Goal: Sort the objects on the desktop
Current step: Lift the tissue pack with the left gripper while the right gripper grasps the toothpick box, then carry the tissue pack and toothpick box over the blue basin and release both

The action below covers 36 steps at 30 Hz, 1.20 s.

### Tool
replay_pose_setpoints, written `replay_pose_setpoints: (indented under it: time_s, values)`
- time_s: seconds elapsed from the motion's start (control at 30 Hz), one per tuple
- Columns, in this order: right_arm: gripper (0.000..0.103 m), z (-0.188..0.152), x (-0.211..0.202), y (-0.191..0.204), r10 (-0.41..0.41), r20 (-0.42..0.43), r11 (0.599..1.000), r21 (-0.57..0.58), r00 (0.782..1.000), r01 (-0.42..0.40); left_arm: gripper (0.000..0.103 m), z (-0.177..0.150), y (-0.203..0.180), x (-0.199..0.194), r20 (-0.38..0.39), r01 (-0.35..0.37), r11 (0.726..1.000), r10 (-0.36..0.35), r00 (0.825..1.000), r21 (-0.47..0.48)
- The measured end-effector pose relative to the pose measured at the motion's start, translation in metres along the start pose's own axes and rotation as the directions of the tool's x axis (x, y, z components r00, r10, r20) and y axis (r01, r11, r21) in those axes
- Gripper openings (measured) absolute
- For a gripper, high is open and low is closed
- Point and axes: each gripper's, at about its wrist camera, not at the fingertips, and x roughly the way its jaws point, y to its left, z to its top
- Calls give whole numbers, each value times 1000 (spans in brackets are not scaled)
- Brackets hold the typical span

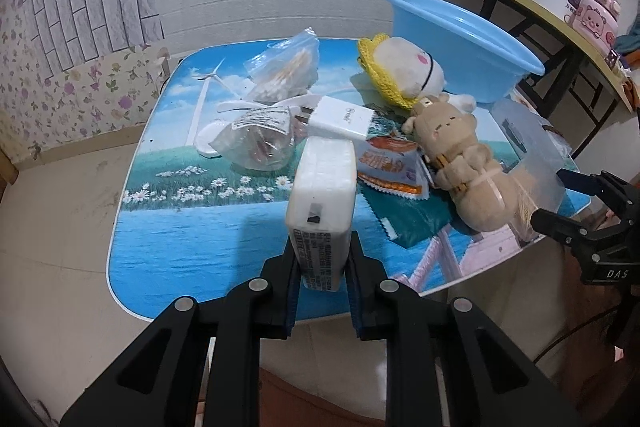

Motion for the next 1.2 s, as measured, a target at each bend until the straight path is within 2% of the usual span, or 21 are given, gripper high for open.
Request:
replay_pose_setpoints:
  time_s: [0.43,0.63,0.73,1.2]
  values:
    - [95,0,5,7,-12,14,999,-50,1000,13,19,-1,-7,11,-24,7,1000,-7,1000,22]
    - [93,0,19,3,-1,-22,1000,-22,1000,0,18,-2,-9,17,-31,1,1000,0,1000,31]
    - [93,2,14,-3,34,-9,999,7,999,-34,18,0,-9,13,-16,8,999,-7,1000,34]
    - [93,20,-29,-1,68,102,998,8,993,-69,18,28,-11,-13,39,5,1000,-6,999,18]
